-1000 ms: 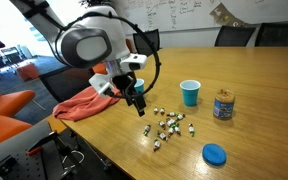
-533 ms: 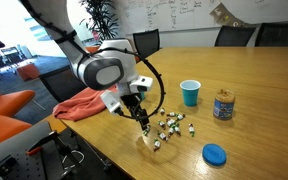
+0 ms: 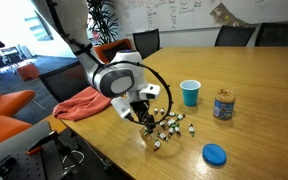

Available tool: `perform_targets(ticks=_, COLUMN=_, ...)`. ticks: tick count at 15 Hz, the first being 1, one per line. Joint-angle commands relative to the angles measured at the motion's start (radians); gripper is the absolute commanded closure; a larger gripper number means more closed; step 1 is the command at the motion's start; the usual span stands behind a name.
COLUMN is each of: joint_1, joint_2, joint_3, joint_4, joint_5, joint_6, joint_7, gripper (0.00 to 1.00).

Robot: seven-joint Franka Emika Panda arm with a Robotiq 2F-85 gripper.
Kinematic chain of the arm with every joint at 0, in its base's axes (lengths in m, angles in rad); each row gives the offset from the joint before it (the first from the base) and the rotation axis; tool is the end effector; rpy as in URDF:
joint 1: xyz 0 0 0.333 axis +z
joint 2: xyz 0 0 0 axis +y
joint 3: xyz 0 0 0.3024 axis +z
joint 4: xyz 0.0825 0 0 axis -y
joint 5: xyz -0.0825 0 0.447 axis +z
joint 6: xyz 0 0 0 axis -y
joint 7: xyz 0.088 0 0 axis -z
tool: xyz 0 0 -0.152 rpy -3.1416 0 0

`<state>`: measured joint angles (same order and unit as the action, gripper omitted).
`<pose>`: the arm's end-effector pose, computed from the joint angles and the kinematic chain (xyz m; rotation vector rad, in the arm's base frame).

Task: Put one candy in each cup

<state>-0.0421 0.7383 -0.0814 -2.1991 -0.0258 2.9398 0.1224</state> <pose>0.5201 -0.0742 -0.0703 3.0663 -0.3067 0.0061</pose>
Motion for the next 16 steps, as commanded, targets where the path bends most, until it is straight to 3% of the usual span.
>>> perform_targets(ticks=1, joint_1=0.018, joint_2=0.039, joint_3=-0.012, joint_4=0.048, joint_5=0.025, joint_6=-0.009, joint_7=0.003, gripper=0.32)
perform_targets(ticks=10, joint_1=0.026, joint_2=0.037, joint_3=-0.013, joint_4=0.067, joint_5=0.028, joint_6=-0.008, joint_7=0.005, gripper=1.0)
perform_targets(ticks=12, joint_1=0.029, joint_2=0.012, joint_3=-0.005, joint_4=0.053, joint_5=0.029, joint_6=-0.007, joint_7=0.003, gripper=1.0)
perform_targets(ticks=16, joint_1=0.019, joint_2=-0.139, joint_3=0.074, joint_4=-0.043, joint_5=0.036, joint_6=0.029, joint_7=-0.025, gripper=0.97)
